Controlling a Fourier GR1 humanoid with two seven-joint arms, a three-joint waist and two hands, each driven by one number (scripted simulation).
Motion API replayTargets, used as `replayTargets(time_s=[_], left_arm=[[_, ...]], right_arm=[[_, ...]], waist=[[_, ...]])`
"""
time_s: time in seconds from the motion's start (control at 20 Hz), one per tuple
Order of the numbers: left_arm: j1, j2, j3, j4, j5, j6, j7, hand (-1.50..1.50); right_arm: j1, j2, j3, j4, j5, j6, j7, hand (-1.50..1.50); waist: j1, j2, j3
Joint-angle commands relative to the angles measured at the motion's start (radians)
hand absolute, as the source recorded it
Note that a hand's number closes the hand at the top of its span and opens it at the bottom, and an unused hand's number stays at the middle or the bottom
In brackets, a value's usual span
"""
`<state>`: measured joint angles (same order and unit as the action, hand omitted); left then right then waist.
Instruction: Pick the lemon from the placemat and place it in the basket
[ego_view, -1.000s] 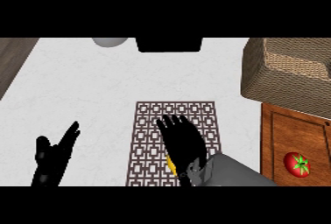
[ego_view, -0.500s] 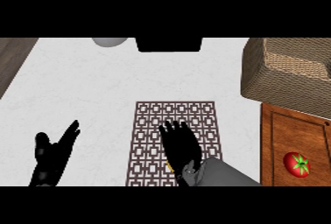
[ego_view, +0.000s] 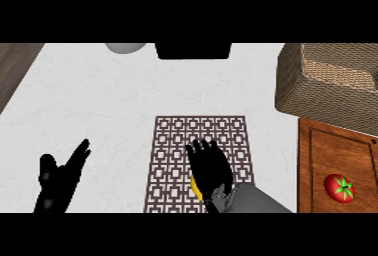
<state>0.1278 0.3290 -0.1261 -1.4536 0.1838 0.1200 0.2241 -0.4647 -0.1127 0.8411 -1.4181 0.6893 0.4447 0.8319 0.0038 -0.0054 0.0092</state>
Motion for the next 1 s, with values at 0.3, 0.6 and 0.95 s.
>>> replayTargets(time_s=[0.3, 0.6, 0.95], left_arm=[[0.024, -0.022, 0.008, 0.036, -0.001, -0.058, 0.028, 0.00], [-0.020, -0.018, 0.060, 0.118, 0.005, -0.087, 0.002, 0.00], [0.021, -0.029, 0.050, 0.030, -0.015, -0.063, 0.021, 0.00]], right_arm=[[-0.019, 0.004, -0.003, 0.063, 0.118, 0.015, -0.131, 1.50], [0.040, 0.013, 0.063, 0.120, 0.236, -0.072, -0.181, 1.50], [-0.035, 0.059, -0.223, 0.186, 0.215, -0.139, -0.040, 1.50]], waist=[[0.003, 0.006, -0.009], [-0.001, 0.006, -0.009], [0.003, 0.008, -0.009]])
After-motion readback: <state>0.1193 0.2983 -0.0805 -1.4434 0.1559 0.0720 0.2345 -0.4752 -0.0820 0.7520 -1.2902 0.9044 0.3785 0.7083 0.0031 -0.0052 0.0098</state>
